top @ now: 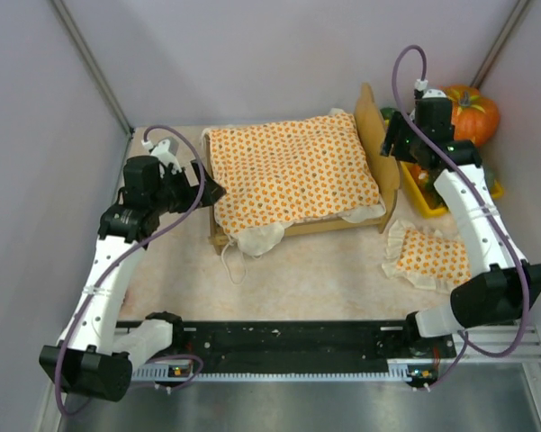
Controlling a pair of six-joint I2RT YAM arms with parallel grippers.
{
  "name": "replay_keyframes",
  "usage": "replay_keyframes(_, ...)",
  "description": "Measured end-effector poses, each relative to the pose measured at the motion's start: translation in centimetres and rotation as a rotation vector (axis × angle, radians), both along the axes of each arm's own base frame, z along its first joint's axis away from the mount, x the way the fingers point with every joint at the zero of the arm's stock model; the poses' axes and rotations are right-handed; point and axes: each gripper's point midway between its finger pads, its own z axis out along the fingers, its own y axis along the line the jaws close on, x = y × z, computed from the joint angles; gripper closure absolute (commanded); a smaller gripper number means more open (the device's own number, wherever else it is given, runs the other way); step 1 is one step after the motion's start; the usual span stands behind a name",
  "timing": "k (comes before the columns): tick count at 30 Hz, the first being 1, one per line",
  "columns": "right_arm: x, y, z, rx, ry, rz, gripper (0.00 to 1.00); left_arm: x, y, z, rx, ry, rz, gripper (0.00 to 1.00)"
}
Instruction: Set up the pet bed
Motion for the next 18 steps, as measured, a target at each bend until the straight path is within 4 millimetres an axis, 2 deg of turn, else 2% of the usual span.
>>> replay_keyframes(1, 0.3, -0.5, -1.4, -0.004, 0.034, -0.008, 0.48, 0.0, 0.0, 0.2, 0.001, -0.008, -0.006, 0.01)
replay_keyframes(2, 0.5, -0.9, -2.6, -0.011, 0.063, -0.012, 0.59, -0.1, 0.0, 0.3, 0.004, -0.016, -0.011, 0.01)
replay_keyframes(4, 0.0, -1.4, -5.6, -0.024, 0.139, -0.008, 0.7, -0.3, -0.1, 0.9, 0.008, -0.043, -0.021, 0.01)
replay_keyframes(5, -0.3, -1.4, -6.8, -0.019, 0.17, -0.001, 0.81, -0.5, -0.1, 1.3, 0.008, -0.061, -0.028, 0.01)
replay_keyframes(7, -0.9, -1.0, -8.2, -0.015, 0.208, 0.029, 0.93, -1.0, -0.1, 2.1, 0.01, -0.094, -0.04, 0.02)
replay_keyframes(8, -1.0, -0.8, -8.2, -0.033, 0.2, 0.067, 0.99, -1.3, -0.1, 2.5, 0.011, -0.113, -0.046, 0.02)
replay_keyframes(12, -2.0, -0.2, -8.3, -0.095, 0.173, 0.171, 1.0, -2.5, 0.0, 3.0, 0.019, -0.158, -0.066, 0.01)
replay_keyframes(18, -3.7, 0.9, -8.3, -0.097, 0.14, 0.151, 1.0, -3.7, -0.2, 1.3, 0.013, -0.133, -0.087, 0.01)
